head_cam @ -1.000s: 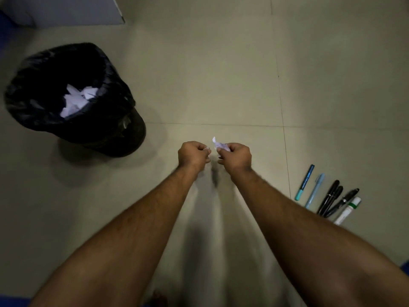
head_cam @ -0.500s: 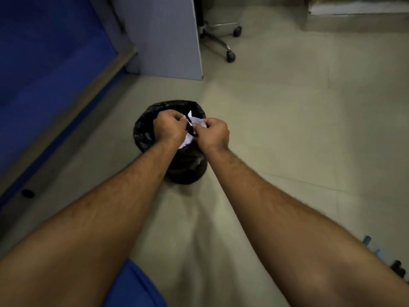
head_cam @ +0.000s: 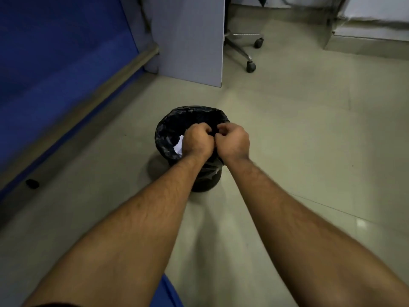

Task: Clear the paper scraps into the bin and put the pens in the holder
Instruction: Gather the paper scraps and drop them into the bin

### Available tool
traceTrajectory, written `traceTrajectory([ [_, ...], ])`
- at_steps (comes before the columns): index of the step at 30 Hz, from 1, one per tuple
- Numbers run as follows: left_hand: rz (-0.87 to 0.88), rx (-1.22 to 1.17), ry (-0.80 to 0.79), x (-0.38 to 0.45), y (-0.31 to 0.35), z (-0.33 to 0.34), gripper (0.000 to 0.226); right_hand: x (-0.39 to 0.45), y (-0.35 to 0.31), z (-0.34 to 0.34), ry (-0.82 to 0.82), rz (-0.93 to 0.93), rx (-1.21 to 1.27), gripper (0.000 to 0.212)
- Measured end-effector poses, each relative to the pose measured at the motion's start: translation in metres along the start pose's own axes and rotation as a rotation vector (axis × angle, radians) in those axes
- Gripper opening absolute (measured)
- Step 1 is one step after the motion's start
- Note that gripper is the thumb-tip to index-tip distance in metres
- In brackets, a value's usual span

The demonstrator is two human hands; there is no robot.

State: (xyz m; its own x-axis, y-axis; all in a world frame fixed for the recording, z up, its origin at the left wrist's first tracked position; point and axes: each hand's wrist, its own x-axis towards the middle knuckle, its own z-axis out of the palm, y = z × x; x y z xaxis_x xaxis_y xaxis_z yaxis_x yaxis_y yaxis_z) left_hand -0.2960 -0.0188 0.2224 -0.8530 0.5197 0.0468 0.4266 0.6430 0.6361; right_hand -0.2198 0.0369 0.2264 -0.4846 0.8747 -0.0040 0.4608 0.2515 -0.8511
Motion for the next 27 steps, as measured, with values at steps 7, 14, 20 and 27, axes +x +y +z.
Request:
traceTrajectory([
  [7,0.212,0.067,-0.118,-0.072,0.064,0.064,0.021,-0.019,0.094,-0.065,0.232,0.201,0.101,0.023],
  [14,0.192,0.21,-0.602,-0.161,0.037,0.179,0.035,-0.088,0.248,-0.119,0.082,0.535,-0.045,0.017],
  [20,0.18,0.404,-0.781,-0.219,-0.005,0.23,0.059,-0.139,0.321,-0.136,0.028,0.64,-0.121,0.028],
  [27,0.269,0.637,-0.833,-0.24,-0.027,0.241,0.109,-0.164,0.332,-0.124,-0.081,0.522,-0.363,0.059],
])
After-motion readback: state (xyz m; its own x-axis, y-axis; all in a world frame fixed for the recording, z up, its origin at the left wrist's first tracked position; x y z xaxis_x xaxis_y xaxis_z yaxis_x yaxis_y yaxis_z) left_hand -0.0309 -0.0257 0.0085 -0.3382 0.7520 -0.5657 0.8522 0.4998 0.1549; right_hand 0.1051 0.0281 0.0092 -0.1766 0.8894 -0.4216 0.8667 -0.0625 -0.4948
